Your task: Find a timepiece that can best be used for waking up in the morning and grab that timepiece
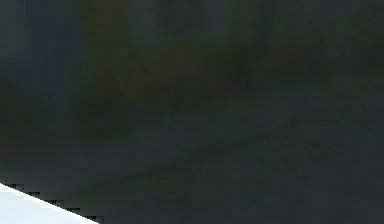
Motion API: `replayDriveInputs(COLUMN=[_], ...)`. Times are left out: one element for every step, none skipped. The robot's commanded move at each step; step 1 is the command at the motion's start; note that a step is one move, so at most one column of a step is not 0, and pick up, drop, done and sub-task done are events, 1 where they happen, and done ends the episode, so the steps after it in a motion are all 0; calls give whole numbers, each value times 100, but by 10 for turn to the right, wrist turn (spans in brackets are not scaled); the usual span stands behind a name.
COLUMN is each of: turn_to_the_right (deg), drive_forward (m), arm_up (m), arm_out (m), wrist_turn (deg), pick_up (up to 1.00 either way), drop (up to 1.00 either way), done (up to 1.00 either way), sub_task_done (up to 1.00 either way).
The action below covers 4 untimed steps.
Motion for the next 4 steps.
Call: replayDriveInputs(turn_to_the_right=[0,0,0,0], drive_forward=[0,0,0,0], arm_up=[0,0,0,-30], arm_out=[0,0,0,0], wrist_turn=[450,450,300,0], pick_up=[0,0,0,0], drop=[0,0,0,0], done=[0,0,0,0], sub_task_done=[0,0,0,0])
